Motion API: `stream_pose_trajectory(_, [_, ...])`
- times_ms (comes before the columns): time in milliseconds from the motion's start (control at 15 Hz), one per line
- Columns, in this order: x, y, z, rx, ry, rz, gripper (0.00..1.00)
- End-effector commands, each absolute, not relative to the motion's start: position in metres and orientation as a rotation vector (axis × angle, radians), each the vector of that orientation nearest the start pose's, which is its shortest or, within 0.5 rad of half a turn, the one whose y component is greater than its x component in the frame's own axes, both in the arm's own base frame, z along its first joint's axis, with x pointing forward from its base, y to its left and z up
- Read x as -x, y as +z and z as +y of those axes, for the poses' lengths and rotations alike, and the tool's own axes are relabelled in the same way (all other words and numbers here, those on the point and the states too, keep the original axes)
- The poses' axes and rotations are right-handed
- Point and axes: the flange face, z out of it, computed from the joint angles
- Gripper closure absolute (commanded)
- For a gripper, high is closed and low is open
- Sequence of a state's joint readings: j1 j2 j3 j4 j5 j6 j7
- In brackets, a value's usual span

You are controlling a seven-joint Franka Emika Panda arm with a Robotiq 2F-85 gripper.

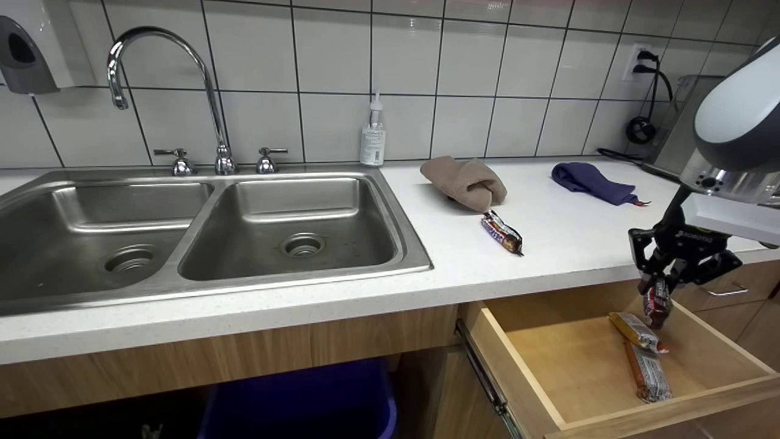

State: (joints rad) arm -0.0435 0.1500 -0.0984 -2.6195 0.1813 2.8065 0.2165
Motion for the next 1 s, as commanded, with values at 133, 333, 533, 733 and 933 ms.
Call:
stream_pose_trajectory(133, [-0.449, 0.191, -0.083, 2.976, -0.082, 0.867, 0.94])
stream_pose_trajectory(333, [-0.457, 0.184, -0.088, 2.979, -0.074, 0.885, 0.94])
stream_pose_trajectory(533, [-0.465, 0.177, -0.093, 2.983, -0.064, 0.900, 0.94])
stream_pose_trajectory(733, [-0.470, 0.172, -0.095, 2.987, -0.058, 0.906, 0.94])
stream_pose_trajectory(933, [-0.475, 0.168, -0.096, 2.993, -0.052, 0.907, 0.94])
